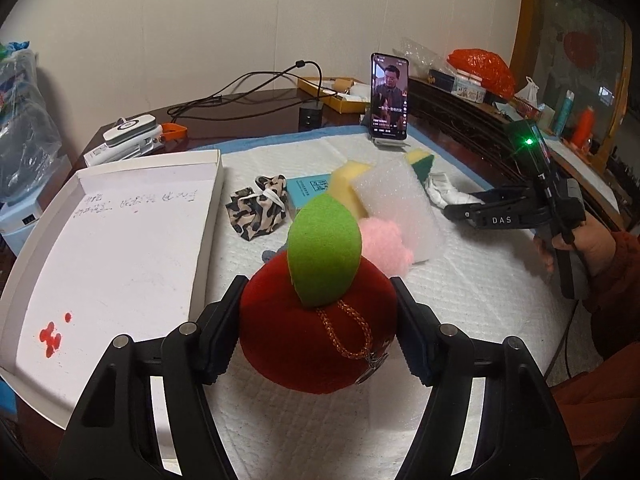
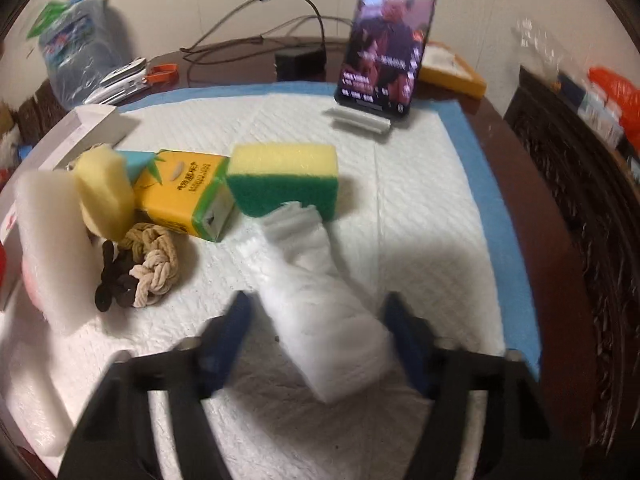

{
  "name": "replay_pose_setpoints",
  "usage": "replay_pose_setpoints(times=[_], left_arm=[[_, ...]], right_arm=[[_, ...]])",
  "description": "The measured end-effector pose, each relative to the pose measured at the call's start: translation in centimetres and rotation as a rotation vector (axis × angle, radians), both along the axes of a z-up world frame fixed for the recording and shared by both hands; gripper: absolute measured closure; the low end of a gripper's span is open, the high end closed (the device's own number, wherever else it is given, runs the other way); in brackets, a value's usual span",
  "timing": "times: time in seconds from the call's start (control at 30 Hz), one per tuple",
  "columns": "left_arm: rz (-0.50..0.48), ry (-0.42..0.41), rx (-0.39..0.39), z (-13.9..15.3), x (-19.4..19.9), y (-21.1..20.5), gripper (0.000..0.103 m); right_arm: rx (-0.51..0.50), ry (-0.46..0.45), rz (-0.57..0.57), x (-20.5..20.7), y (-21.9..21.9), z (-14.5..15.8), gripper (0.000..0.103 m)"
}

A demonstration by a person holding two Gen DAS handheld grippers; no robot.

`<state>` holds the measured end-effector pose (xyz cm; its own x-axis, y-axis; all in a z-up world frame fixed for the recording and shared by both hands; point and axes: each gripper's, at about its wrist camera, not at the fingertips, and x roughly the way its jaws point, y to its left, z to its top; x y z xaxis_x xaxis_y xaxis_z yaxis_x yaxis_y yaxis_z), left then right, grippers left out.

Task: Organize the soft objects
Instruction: 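Close the left gripper on the red apple plush and lift it, then carry the apple plush to the tray with the left gripper while the right carries the sock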

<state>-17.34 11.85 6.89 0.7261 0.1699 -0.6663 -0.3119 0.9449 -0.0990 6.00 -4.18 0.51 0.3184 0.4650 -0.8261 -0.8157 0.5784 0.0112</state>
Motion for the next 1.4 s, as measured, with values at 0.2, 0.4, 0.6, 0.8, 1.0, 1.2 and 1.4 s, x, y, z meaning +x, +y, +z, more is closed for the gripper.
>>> replay_pose_setpoints(times=[0.2, 0.4, 0.6, 0.8, 1.0, 1.2, 1.4], left_arm=[[0.017, -0.078, 0.011, 1.9, -0.9, -0.5, 0.034], [0.071, -0.213, 0.078, 7.6, -1.2, 0.2, 0.034], [0.151, -0.312, 0.109, 9.4, -2.6, 0.0, 0.034], [0.218, -0.298, 0.072, 7.8, -4.6, 1.3, 0.034], [0.28, -0.34, 0.073, 8.3, -7.4, 2.1, 0.034], [0.299, -0.333, 0.088, 8.0, -8.2, 2.0, 0.034], [0.328, -0.33, 0.095, 7.8, -9.0, 2.2, 0.034]], right_arm=[[0.16, -0.029, -0.038, -1.9, -3.4, 3.8, 0.057], [0.342, -0.071, 0.003, -5.4, -3.5, 9.7, 0.056], [0.39, -0.087, 0.195, -11.4, 0.6, 10.9, 0.056], [0.39, -0.073, 0.264, -13.6, 3.3, 10.5, 0.056], [0.419, -0.076, 0.276, -14.5, 5.1, 12.2, 0.056], [0.478, -0.075, 0.303, -16.1, 5.9, 13.7, 0.056], [0.493, -0.073, 0.313, -16.7, 6.5, 14.0, 0.056]])
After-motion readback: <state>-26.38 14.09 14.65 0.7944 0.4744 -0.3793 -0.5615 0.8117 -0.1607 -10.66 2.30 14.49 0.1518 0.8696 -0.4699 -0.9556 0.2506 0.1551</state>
